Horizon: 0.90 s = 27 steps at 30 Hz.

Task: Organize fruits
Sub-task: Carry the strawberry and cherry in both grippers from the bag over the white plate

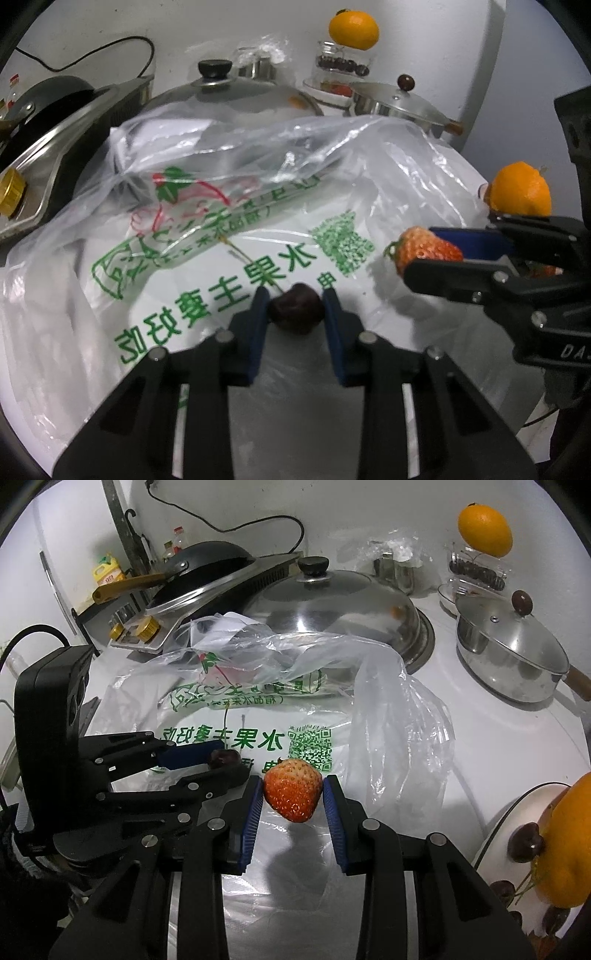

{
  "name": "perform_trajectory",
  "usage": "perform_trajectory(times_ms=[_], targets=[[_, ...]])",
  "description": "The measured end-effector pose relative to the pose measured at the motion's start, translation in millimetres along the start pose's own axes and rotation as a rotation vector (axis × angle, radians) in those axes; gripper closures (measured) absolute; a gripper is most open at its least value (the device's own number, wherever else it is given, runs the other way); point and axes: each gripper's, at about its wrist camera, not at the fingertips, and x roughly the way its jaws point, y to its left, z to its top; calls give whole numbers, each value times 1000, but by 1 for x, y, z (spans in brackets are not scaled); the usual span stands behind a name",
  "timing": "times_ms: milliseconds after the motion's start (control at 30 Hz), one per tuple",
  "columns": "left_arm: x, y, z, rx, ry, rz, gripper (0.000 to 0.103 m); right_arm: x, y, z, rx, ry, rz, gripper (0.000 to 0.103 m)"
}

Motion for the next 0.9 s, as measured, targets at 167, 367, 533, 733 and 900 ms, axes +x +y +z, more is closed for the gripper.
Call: perform_trajectory(times_ms=[167, 367, 533, 733, 900], targets=[[-12, -5, 2, 6, -19, -4, 73, -10, 1, -1, -3, -16, -4, 67], [-27, -11, 4, 15, -41, -9, 73, -26, 5, -3, -7, -38, -16, 67], [-40, -20, 4, 27, -59, -12, 73, -40, 6, -6, -7, -58, -31, 67], [-55, -31, 2, 40, -78, -24, 73, -58, 6, -13, -1, -78, -50, 67], [-65, -42, 1, 59, -92, -31, 73, -72, 3, -21, 10, -90, -65, 67]])
